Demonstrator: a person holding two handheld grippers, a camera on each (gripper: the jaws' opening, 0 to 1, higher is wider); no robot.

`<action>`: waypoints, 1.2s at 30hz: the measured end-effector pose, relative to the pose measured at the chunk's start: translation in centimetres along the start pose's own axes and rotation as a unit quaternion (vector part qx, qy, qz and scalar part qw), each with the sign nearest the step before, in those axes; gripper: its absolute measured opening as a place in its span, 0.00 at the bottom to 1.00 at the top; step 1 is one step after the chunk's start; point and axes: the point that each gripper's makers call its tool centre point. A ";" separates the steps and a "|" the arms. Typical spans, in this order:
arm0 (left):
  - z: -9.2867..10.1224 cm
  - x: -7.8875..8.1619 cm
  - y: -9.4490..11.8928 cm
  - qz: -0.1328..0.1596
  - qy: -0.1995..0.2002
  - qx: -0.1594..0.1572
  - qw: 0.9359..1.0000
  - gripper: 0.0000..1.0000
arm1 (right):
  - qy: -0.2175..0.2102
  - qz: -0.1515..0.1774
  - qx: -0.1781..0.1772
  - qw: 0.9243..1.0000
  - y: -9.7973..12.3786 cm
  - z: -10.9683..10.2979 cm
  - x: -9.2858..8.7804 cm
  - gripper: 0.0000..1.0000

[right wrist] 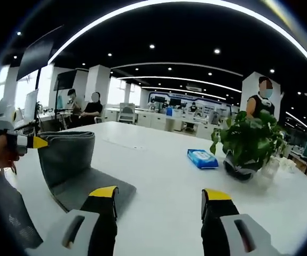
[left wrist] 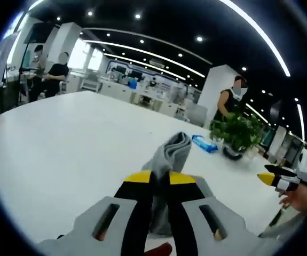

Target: Open the folded towel by lifting each exposed corner and separating the folded layers until the towel lies flat within the target outline without major curled edges

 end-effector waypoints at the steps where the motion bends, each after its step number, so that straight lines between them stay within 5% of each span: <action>1: -0.2 0.0 0.1 0.001 0.002 0.005 1.000 0.07 | 0.000 0.000 0.001 1.000 0.0 0.0 0.0 0.62; 9: -2.5 -0.8 0.6 -0.016 -0.009 0.063 0.998 0.08 | 0.005 0.000 0.006 1.000 0.0 -0.3 0.0 0.61; 21: -4.0 -1.3 1.4 -0.037 -0.031 0.110 0.993 0.08 | 0.007 -0.002 0.005 1.000 0.0 -0.2 -0.1 0.61; 36: -7.2 -3.7 2.7 -0.084 0.010 0.176 0.981 0.08 | 0.004 0.000 0.008 1.000 0.0 -0.3 0.0 0.61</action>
Point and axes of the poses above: the point that each gripper's makers call its tool centre point, and the gripper's own axes: y roughly backward along the fingers, z roughly to its right, x roughly out of its top, and after that the axes turned 6 degrees about -x, right-handed
